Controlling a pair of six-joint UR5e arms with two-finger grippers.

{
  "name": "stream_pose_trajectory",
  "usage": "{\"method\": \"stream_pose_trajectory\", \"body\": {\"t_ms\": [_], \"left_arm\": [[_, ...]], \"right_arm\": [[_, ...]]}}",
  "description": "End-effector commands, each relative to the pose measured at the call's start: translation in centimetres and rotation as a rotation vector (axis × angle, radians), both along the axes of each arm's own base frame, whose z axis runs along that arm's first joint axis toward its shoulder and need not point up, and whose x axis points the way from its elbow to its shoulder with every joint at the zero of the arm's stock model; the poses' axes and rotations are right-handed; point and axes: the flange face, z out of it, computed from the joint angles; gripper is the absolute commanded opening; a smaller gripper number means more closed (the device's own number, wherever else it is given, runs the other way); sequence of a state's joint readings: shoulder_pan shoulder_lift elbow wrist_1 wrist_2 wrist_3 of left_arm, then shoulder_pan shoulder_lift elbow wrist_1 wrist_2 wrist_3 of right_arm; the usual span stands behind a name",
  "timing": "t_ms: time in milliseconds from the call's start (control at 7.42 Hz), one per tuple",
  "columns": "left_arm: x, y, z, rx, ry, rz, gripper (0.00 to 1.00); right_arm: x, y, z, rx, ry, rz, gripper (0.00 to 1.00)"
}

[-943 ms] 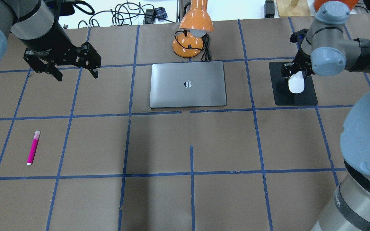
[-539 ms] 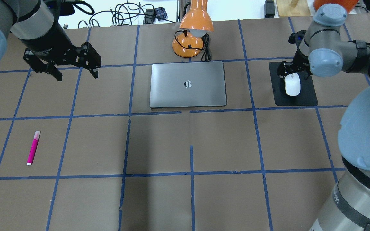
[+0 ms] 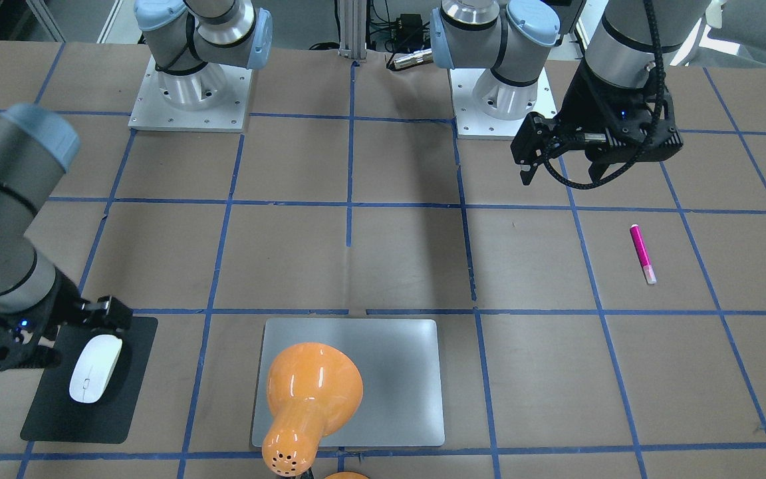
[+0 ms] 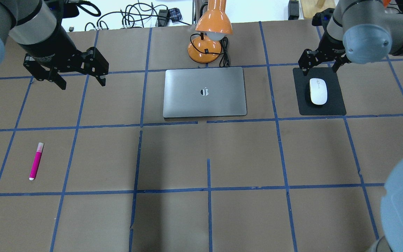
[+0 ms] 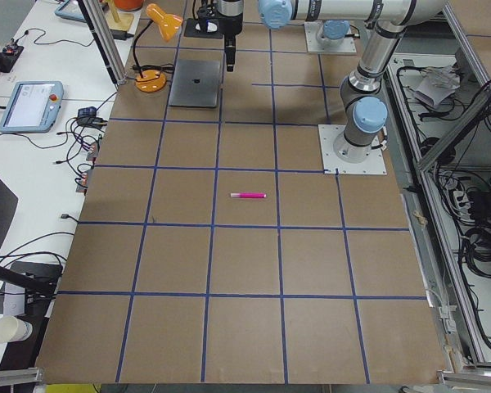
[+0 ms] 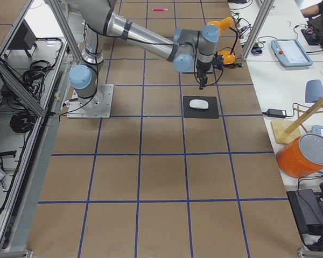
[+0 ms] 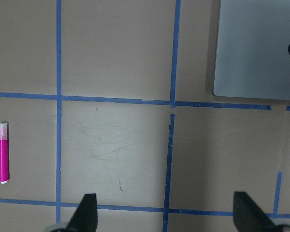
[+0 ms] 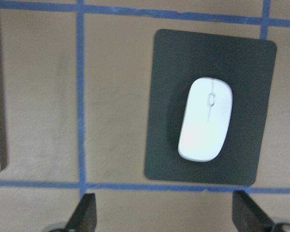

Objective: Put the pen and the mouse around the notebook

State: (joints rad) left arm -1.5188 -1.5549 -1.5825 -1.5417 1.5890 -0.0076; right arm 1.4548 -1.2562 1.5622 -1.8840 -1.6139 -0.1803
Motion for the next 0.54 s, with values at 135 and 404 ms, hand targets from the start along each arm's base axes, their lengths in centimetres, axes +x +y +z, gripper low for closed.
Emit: {"method": "stream_pose_trajectory", "body": {"t_ms": [135,404], "left_arm": [[-0.4,0.2,-0.2,0.006,0.003,-0.007,1.00],[-0.4,0.1,-0.1,0.003,0.001,-0.007,1.00]], "right_arm": [[10.0,12.9,13.5,-0.004,-0.008,0.018,1.00],[9.9,12.4,14.2,-0.016,-0.061,0.008,1.00]]}}
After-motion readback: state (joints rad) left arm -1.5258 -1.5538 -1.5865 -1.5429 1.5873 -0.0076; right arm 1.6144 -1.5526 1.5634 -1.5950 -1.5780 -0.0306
